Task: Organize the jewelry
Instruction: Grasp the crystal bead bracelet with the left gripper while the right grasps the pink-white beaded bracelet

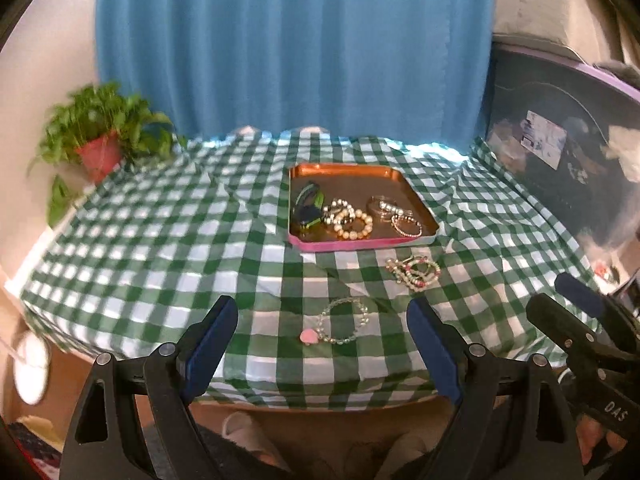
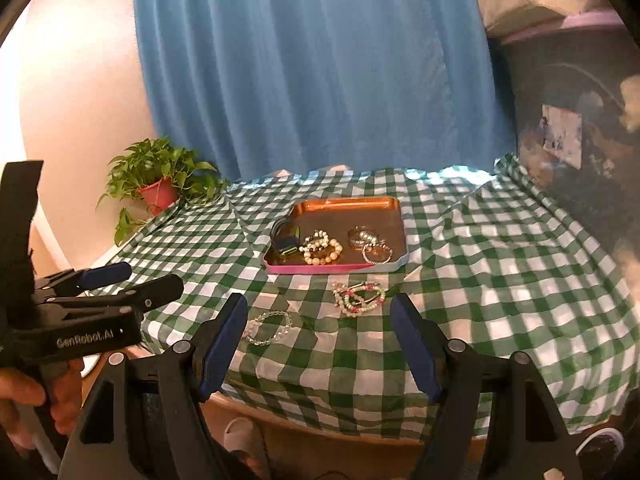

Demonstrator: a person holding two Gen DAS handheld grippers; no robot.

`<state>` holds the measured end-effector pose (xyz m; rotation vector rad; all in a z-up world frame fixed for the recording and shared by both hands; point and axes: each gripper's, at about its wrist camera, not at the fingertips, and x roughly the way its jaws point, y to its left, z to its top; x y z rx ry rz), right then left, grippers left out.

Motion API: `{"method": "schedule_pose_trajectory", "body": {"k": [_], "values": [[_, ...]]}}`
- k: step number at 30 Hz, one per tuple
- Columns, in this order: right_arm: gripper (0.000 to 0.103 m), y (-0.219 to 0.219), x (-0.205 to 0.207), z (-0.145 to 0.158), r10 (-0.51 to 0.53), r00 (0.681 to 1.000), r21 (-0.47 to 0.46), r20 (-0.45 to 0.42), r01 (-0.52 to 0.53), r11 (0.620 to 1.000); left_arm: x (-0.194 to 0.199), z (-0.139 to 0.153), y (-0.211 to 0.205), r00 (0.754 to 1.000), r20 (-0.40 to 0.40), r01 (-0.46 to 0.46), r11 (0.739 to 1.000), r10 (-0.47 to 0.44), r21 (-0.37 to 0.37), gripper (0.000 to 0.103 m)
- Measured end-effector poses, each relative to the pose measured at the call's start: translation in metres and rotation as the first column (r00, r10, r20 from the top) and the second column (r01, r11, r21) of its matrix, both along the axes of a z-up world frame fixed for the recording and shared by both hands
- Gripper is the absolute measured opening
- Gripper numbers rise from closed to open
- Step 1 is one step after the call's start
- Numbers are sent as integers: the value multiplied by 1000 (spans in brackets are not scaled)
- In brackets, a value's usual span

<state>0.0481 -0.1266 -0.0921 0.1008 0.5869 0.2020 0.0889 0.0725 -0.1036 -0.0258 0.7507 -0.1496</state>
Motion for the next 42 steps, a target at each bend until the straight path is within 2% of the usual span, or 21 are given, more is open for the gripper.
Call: {"method": "schedule_pose_trajectory", "body": {"k": [4,6,8,11,14,15,16,17,19,21,24,26,31,35,42], "values": [[68,-3,20,-22,-11,999,-8,-45,10,1000,21,-29,12,998,-65,-14,1000,13,-10,86],[57,-6,30,-33,-26,997,-9,-68,26,1000,31,-42,14,996,-94,-5,1000,3,-24,86],[41,-10,42,-45,-42,994,-7,-101,42,999,39,-54,13,993,-114,8,1000,-11,-26,86],[24,-17,60,-63,-59,986,12,-156,62,998,51,-68,9,990,-132,47,998,-52,-37,86],[17,-24,79,-77,-72,979,18,-193,77,997,62,-83,6,982,-160,93,994,-102,-66,75],[17,-26,84,-81,-75,976,16,-203,80,997,65,-87,5,979,-171,102,992,-113,-76,64],[17,-28,90,-85,-79,974,14,-213,84,996,70,-93,3,974,-187,113,990,-127,-86,57],[17,-31,97,-90,-82,971,18,-224,88,996,73,-97,1,971,-198,120,989,-135,-86,54],[17,-35,109,-95,-78,967,34,-244,89,995,80,-109,-6,960,-225,154,986,-165,-65,41],[17,-36,120,-101,-75,963,39,-260,88,995,83,-116,-12,955,-237,177,984,-178,-29,37],[17,-35,138,-111,-71,957,31,-280,83,996,88,-126,-13,948,-255,194,981,-192,-16,31],[17,-34,147,-117,-72,954,20,-290,82,996,88,-127,-13,954,-228,197,980,-192,-4,29],[16,-32,162,-127,-68,949,8,-307,74,997,93,-129,-12,961,-224,173,985,-163,25,13],[6,-32,162,-127,-85,948,-29,-307,80,996,92,-129,-14,962,-221,179,982,-163,56,9],[5,-29,132,-126,-79,952,-85,-296,56,995,91,-130,-15,961,-220,182,982,-166,54,9]]}}
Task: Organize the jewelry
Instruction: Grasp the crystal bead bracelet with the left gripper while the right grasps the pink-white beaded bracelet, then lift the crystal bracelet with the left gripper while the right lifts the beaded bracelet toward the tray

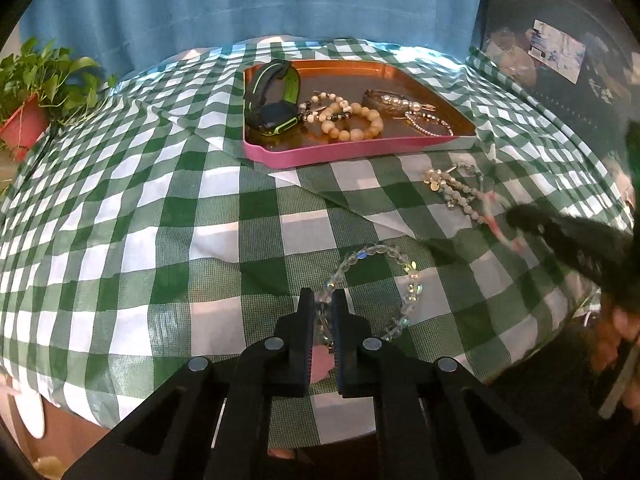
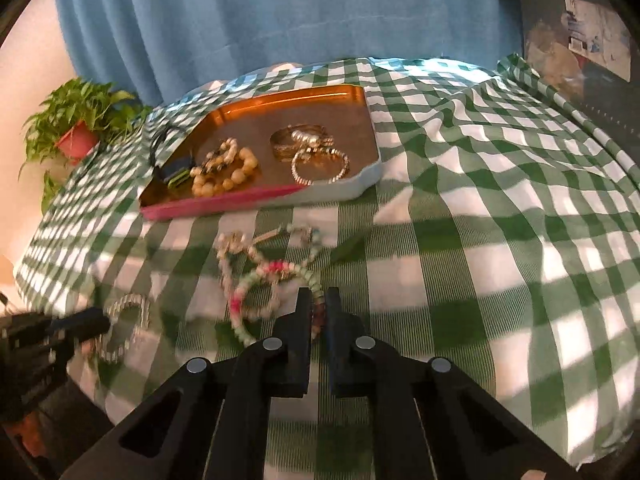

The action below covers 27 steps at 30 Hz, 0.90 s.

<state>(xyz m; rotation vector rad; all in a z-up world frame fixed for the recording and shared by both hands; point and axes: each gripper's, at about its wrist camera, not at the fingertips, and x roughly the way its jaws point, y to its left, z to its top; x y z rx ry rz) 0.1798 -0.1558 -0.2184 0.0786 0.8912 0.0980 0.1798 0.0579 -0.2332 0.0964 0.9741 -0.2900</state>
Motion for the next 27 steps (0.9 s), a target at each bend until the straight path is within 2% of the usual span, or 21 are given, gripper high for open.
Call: {"method": "schedule_pose_trajectory", "body": {"k": [2,7,11,14,17,19,22,25,27], "values": [[5,2,-13,1,10,1000,-13,-3,-10,1000,-1,1,0,1000,-4,-2,1000,2,-6,9],[5,6,-37,7,45,999,-24,0,-45,999,-8,8,7,1000,-6,-22,996,22,-91,8],[5,3,-34,8,48,999,-39,8,-48,998,-7,2,2,1000,-31,2,995,-5,-99,8],[6,-3,-29,2,20,1000,-21,-14,-20,1000,-4,-1,4,999,-41,-21,993,16,-116,11],[7,-2,-30,2,21,1000,-36,-13,-22,999,-2,-4,5,999,-21,-27,990,24,-139,11],[7,5,-32,1,31,1000,-90,3,-30,995,-3,-4,3,1000,-8,-21,992,20,-127,8],[7,10,-35,0,44,999,-131,26,-40,991,-3,-1,-3,1000,-16,-23,998,22,-63,7],[5,7,-34,0,45,999,-120,23,-42,992,-4,1,-2,997,-37,-63,996,61,-64,7],[5,3,-34,1,27,999,-94,20,-24,995,-6,3,0,996,-61,-65,992,59,-105,7]]}}
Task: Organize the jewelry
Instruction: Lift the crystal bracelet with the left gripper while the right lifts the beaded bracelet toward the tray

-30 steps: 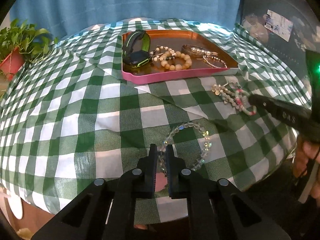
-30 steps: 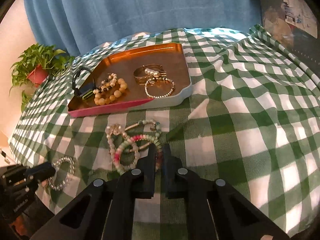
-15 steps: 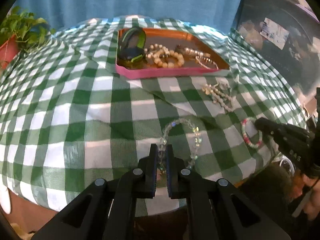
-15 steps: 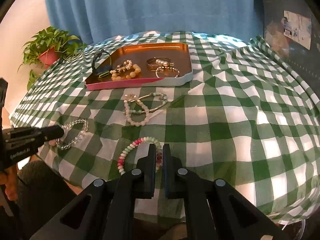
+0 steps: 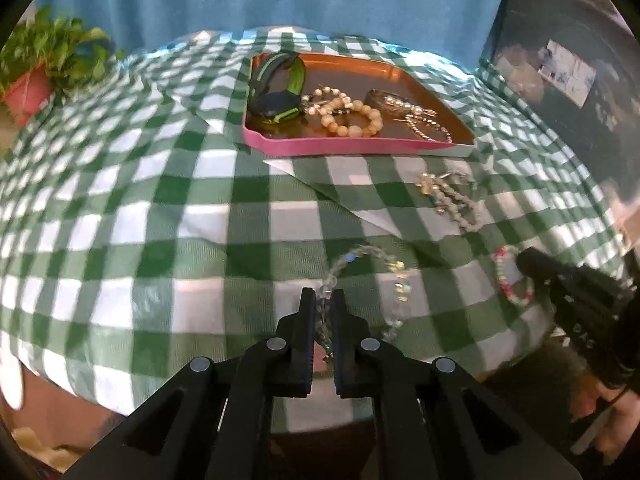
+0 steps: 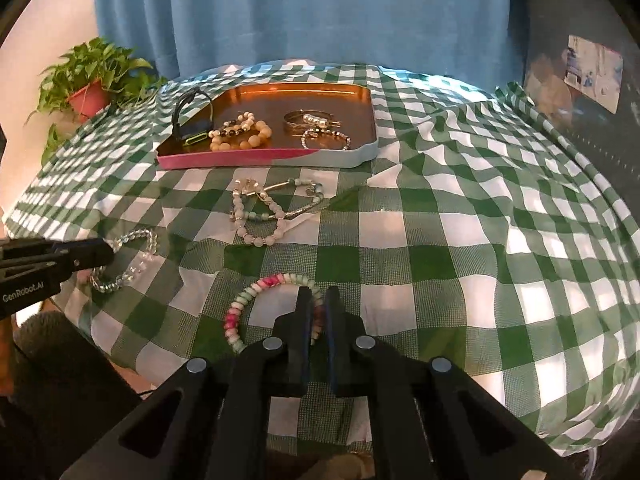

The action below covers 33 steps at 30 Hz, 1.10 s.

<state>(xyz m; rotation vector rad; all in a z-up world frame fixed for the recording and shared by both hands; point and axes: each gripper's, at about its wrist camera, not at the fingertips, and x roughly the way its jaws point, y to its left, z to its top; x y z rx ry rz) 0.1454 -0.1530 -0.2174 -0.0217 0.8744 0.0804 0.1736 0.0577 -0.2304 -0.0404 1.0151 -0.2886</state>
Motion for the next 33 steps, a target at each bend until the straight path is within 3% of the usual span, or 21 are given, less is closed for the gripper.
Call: {"method": "schedule_pose_trajectory", "body": {"k": [3,6,11,22,33], "values": [[5,-6,-6,7,-35,999,74,-2,35,997,-4,8,0,1000,-2,-5,1000,5,-1,7],[5,-4,-13,17,-31,999,86,13,30,996,-7,19,6,999,-38,-31,998,28,-57,7],[5,3,-26,33,-18,999,103,36,14,995,-18,41,4,1000,-5,-29,998,29,-57,7],[5,11,-51,92,6,988,119,153,-24,993,-48,106,-13,991,137,15,998,-6,-63,7],[5,17,-83,140,13,966,142,259,-52,989,-76,171,-28,958,283,85,991,-52,-107,7]]}}
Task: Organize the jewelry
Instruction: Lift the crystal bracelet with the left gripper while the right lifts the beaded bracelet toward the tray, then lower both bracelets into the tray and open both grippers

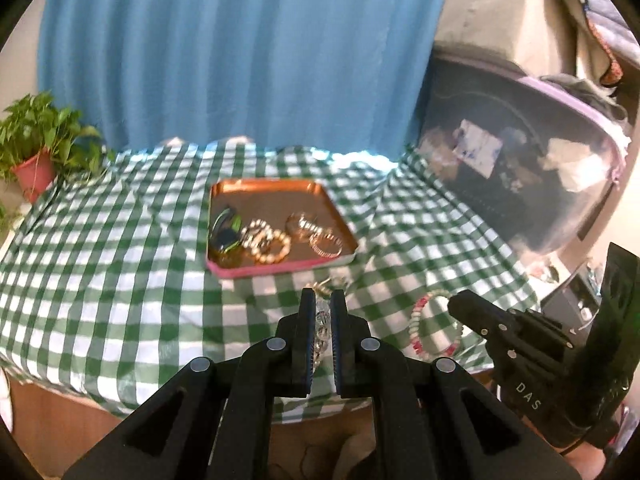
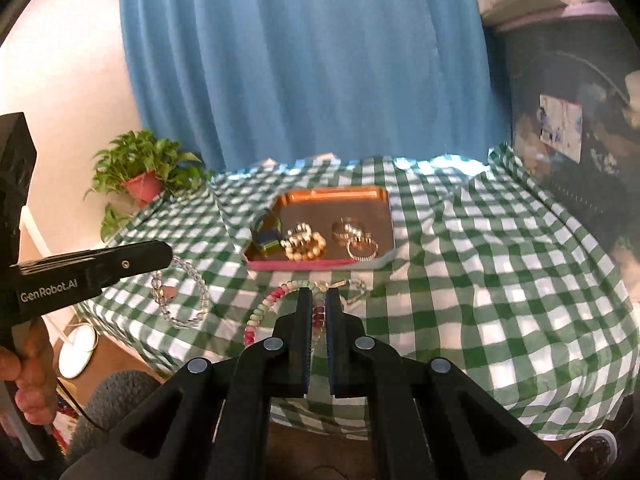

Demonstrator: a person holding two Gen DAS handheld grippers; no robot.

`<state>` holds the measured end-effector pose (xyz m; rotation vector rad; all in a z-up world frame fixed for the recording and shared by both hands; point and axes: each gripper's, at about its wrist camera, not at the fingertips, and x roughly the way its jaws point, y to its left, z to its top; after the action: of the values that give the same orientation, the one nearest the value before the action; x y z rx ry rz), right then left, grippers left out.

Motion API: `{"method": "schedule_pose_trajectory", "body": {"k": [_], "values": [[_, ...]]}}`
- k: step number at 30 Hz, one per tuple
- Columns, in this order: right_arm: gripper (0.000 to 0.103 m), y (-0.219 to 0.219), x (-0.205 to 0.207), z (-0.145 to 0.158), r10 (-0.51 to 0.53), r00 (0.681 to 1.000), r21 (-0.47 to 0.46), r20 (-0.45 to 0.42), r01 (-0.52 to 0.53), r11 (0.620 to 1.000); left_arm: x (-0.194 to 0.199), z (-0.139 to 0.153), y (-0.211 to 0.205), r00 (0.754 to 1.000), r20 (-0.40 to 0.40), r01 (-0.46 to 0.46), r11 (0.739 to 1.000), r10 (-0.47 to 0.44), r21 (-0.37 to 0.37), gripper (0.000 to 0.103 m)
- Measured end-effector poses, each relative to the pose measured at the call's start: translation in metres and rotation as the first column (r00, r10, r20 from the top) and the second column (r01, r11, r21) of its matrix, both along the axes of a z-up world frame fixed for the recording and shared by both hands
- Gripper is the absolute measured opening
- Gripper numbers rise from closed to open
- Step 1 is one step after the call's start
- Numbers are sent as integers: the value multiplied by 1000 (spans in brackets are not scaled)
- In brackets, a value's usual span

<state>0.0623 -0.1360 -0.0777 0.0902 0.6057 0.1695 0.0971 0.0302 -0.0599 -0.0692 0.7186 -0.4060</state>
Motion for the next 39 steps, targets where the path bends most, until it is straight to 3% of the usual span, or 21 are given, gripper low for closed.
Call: {"method": "schedule_pose_trajectory", "body": {"k": [5,12,18,23,31,39], "values": [[5,0,-1,19,3,999,13,38,-4,1000,-3,20,3,998,46,54,997,-51,-64,7],[5,-1,12,31,19,998,31,58,-20,999,11,36,19,995,87,67,986,-54,-150,7],[5,1,26,33,31,997,29,64,-33,999,29,32,21,995,93,57,989,-45,-137,8],[5,6,44,27,79,995,12,66,-80,997,45,20,16,989,140,-37,999,42,-40,8],[5,6,84,8,85,996,27,19,-85,996,93,-25,6,999,29,-30,999,31,-39,8],[5,5,130,-12,103,995,-8,-5,-103,995,142,-57,-11,999,-31,-9,1000,9,7,8]]}}
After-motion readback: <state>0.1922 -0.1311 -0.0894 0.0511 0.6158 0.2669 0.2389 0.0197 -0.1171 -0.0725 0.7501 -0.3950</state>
